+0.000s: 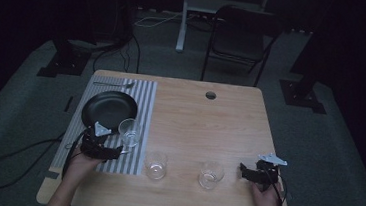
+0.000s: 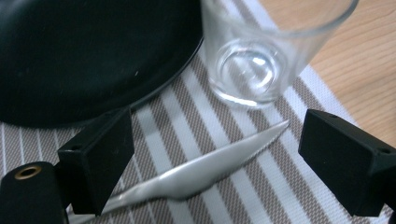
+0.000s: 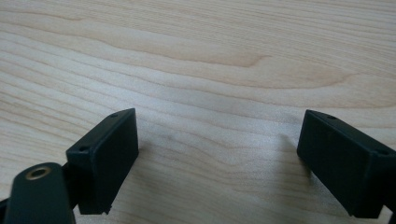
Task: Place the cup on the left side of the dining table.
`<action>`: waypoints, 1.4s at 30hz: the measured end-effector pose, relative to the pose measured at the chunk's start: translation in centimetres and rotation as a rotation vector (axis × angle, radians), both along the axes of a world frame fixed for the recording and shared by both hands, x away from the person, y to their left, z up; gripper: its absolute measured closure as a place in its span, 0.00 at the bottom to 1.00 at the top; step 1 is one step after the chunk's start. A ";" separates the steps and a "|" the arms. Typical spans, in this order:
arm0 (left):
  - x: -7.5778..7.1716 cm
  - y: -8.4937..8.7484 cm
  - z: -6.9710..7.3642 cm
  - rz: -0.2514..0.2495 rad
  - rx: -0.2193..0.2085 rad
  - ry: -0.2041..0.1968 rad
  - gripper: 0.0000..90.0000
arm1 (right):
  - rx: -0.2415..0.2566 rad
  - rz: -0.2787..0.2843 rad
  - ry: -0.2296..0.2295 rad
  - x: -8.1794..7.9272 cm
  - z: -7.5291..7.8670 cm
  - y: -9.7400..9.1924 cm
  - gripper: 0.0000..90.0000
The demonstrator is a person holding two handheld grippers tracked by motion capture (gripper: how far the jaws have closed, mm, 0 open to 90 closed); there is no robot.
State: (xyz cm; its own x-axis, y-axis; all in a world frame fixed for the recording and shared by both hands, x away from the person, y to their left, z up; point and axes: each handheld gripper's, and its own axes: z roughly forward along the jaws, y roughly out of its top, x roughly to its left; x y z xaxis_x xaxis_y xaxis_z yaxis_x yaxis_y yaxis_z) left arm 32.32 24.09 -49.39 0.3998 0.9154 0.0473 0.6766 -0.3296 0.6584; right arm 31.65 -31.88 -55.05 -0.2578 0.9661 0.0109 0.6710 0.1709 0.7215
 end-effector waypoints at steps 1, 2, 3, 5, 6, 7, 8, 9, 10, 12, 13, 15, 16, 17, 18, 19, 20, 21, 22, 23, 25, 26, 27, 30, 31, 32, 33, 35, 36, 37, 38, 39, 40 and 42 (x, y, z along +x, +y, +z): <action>-0.2 0.2 -0.1 0.022 0.002 -0.004 0.12 | 0.000 0.000 0.000 0.0 0.0 0.0 0.13; -0.4 0.4 -0.2 0.042 -0.001 -0.013 0.12 | -0.001 0.000 0.001 0.0 0.0 0.0 0.13; -0.6 0.7 -0.3 0.057 -0.016 -0.013 0.12 | 0.001 -0.001 0.001 0.0 0.0 0.0 0.13; -1.0 1.2 -0.6 0.084 -0.034 -0.018 0.12 | 0.001 -0.001 0.001 0.0 0.0 0.0 0.13; -1.2 1.4 -0.8 0.089 -0.045 -0.021 0.12 | 0.001 -0.001 0.001 0.0 0.0 0.0 0.13; -1.3 1.6 -1.0 0.094 -0.046 -0.013 0.12 | 0.001 -0.001 0.001 0.0 0.0 0.0 0.13; -1.4 1.7 -1.3 0.099 -0.041 -0.011 0.12 | 0.001 -0.001 0.001 0.0 0.0 0.0 0.13; -1.6 2.0 -1.5 0.102 -0.040 -0.006 0.12 | 0.001 -0.001 0.001 0.0 0.0 0.0 0.13; -1.7 2.2 -1.7 0.111 -0.036 -0.005 0.12 | 0.002 -0.002 0.001 0.0 0.0 0.0 0.13; -2.0 2.7 -2.0 0.126 -0.035 -0.007 0.12 | 0.001 -0.001 0.001 0.0 0.0 0.0 0.13; -2.1 2.9 -2.1 0.133 -0.038 -0.006 0.12 | 0.001 -0.001 0.001 0.0 0.0 0.0 0.13; -2.4 3.4 -2.4 0.139 -0.047 -0.005 0.12 | 0.001 -0.001 0.001 0.0 0.0 0.0 0.13; -2.6 3.6 -2.5 0.139 -0.043 -0.001 0.12 | 0.001 -0.001 0.001 0.0 0.0 0.0 0.13; -2.7 3.7 -2.7 0.143 -0.040 0.001 0.12 | 0.001 -0.001 0.001 0.0 0.0 0.0 0.13; -2.8 3.9 -2.9 0.146 -0.037 0.007 0.12 | 0.001 -0.001 0.001 0.0 0.0 0.0 0.13; -2.9 4.0 -3.2 0.146 -0.039 0.010 0.12 | 0.001 -0.001 0.001 0.0 0.0 0.0 0.13; -3.1 4.2 -3.3 0.154 -0.031 0.013 0.12 | 0.001 -0.001 0.001 0.0 0.0 0.0 0.13; -3.3 4.3 -3.5 0.163 -0.032 0.008 0.12 | 0.001 -0.001 0.001 0.0 0.0 0.0 0.13; -3.4 4.5 -3.6 0.166 -0.040 0.010 0.12 | 0.001 -0.001 0.001 0.0 0.0 0.0 0.13; -3.5 4.6 -3.8 0.169 -0.036 0.014 0.12 | 0.001 -0.001 0.001 0.0 0.0 0.0 0.13; -3.7 4.9 -4.0 0.178 -0.019 0.008 0.12 | 0.002 -0.002 0.002 0.0 0.0 0.0 0.13; -3.9 5.1 -4.1 0.182 -0.013 -0.002 0.12 | 0.001 -0.001 0.001 0.0 0.0 0.0 0.13; -4.0 5.2 -4.1 0.181 -0.011 -0.009 0.12 | 0.001 -0.001 0.001 0.0 0.0 0.0 0.13; -4.4 5.8 -4.2 0.195 -0.024 -0.022 0.12 | 0.001 -0.001 0.001 0.0 0.0 0.0 0.13; -4.5 6.0 -4.3 0.200 -0.028 -0.018 0.12 | 0.001 -0.001 0.001 0.0 0.0 0.0 0.13; -4.6 6.1 -4.4 0.203 -0.026 -0.017 0.12 | 0.001 -0.001 0.002 0.0 0.0 0.0 0.13; -4.6 6.3 -4.5 0.206 -0.026 -0.016 0.12 | 0.001 -0.001 0.001 0.0 0.0 0.0 0.13; -4.8 6.7 -4.7 0.220 -0.031 -0.018 0.12 | 0.001 -0.001 0.001 0.0 0.0 0.0 0.13; -4.8 6.7 -4.7 0.220 -0.031 -0.018 0.12 | 0.001 -0.001 0.001 0.0 0.0 0.0 0.13; -4.8 6.7 -4.7 0.219 -0.032 -0.015 0.12 | 0.001 -0.001 0.001 0.0 0.0 0.0 0.13; -4.9 6.8 -4.7 0.214 -0.034 -0.016 0.12 | 0.001 -0.001 0.001 0.0 0.0 0.0 0.13; -4.9 6.8 -4.7 0.211 -0.034 -0.016 0.12 | 0.001 -0.001 0.001 0.0 0.0 0.0 0.13; -4.9 6.8 -4.7 0.212 -0.037 -0.016 0.12 | 0.001 -0.001 0.001 0.0 0.0 0.0 0.13; -4.9 6.9 -4.8 0.209 -0.044 -0.020 0.12 | 0.001 -0.001 0.002 0.0 0.0 0.0 0.13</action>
